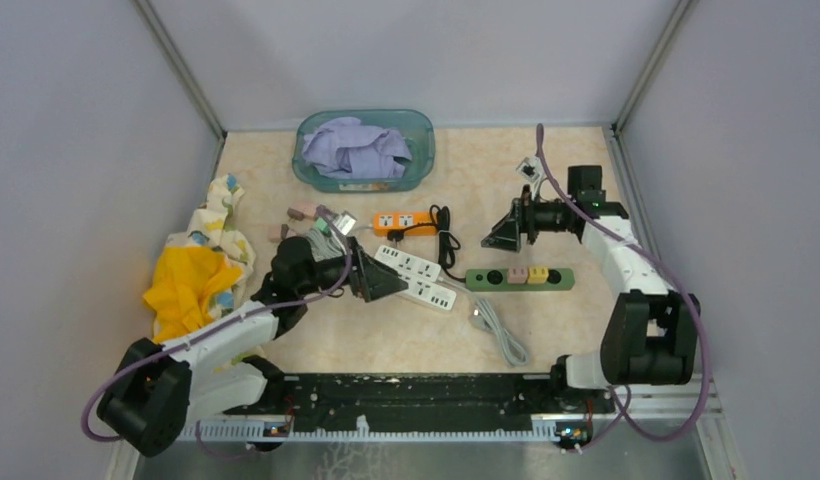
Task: Pull the plug off the socket
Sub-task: Remove the plug from the socket.
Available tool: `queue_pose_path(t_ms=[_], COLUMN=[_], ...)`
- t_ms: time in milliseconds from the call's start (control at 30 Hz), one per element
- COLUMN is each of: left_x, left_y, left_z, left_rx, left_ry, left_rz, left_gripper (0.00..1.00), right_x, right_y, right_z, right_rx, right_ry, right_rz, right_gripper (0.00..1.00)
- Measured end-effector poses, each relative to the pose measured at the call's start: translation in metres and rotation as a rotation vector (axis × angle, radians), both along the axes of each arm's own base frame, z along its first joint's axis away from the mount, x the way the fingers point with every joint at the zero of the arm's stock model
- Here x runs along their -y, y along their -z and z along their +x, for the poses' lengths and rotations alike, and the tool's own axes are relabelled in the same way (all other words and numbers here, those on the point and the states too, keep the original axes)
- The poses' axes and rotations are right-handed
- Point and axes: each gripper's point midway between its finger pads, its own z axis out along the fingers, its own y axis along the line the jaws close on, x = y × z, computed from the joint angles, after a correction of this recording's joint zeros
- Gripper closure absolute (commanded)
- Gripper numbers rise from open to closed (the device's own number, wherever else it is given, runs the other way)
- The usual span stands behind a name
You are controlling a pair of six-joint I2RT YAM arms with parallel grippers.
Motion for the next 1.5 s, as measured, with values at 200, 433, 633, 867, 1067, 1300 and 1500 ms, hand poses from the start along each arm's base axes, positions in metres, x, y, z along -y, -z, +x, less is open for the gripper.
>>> queue_pose_path(t_ms=[200,433,633,867,1067,1300,1500], left_x=[0.034,0.032,0.023,0.024,0.03,0.031,0.029], left_y=[-0.004,-0.002,0.003,0.018,0.022,0.013,0.007], left_z=[-0.035,-0.033,-0.019,-0.025,-0.035,-0.039,-0.041], left_rx=[0.191,0.319,0.342,0.34,0.322,0.343,0.364], left_ry=[0.102,0.036,-0.064,-0.034,0.033,0.053,0.05], left_rz=[0.023,0.062,0.086,0.077,0.056,0.02,0.0], left_gripper=[0.0,0.0,0.0,0.01,0.01,0.01,0.02], right_x=[0.016,0.028,0.037,0.05,0.062,0.075,0.079], right_y=[-0.013,-0.001,0.035,0.052,0.069,0.084,0.099], right_z=[0.001,-0.014,-0.033,-0.036,-0.037,-0.028,-0.017], right_rx=[0.23,0.518,0.62,0.662,0.637,0.597,0.578], right_ry=[-0.023,-0.135,-0.264,-0.343,-0.39,-0.39,-0.392], right_rz=[-0.084,-0.239,-0.346,-0.454,-0.531,-0.613,-0.692], right_gripper=[0.01,0.01,0.03,0.11,0.19,0.27,0.36])
